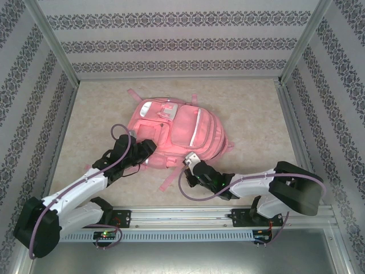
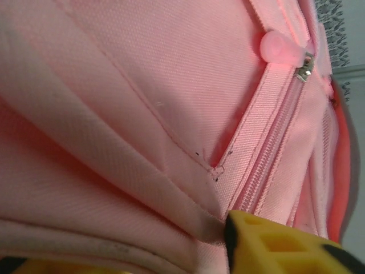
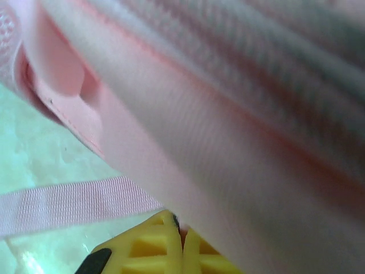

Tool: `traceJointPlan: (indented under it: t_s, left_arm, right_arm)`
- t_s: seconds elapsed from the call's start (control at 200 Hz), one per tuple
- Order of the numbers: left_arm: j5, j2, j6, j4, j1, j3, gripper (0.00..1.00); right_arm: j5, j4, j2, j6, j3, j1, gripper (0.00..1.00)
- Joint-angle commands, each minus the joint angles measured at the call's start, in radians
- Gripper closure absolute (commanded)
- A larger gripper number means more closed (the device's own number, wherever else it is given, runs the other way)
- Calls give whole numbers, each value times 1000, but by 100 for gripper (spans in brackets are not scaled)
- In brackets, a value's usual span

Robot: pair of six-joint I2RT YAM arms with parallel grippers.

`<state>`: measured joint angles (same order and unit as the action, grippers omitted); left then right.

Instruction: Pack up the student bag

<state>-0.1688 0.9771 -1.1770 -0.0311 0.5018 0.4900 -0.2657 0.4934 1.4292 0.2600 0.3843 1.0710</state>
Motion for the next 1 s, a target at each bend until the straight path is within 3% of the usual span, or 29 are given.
traceJointPlan:
  t_s: [0.0, 0.19, 0.62, 0.774, 0.994]
  left_arm:
    - [4, -101, -72, -153, -8, -30, 44]
    - [35, -217, -191, -309, 5, -24, 42]
    - [97, 3, -268, -121, 150, 53, 44]
    - [70, 49, -265, 23, 152, 34, 53]
    - [87, -20, -235, -55, 163, 52, 59]
  right_arm:
    - [15, -1, 42, 70, 59, 23, 100]
    - [-4, 24, 102, 82, 89, 50, 100]
    - [-17, 41, 92, 91, 72, 61, 100]
    - [-17, 43, 83, 97, 58, 63, 100]
    - [-27, 57, 81, 103, 41, 63, 100]
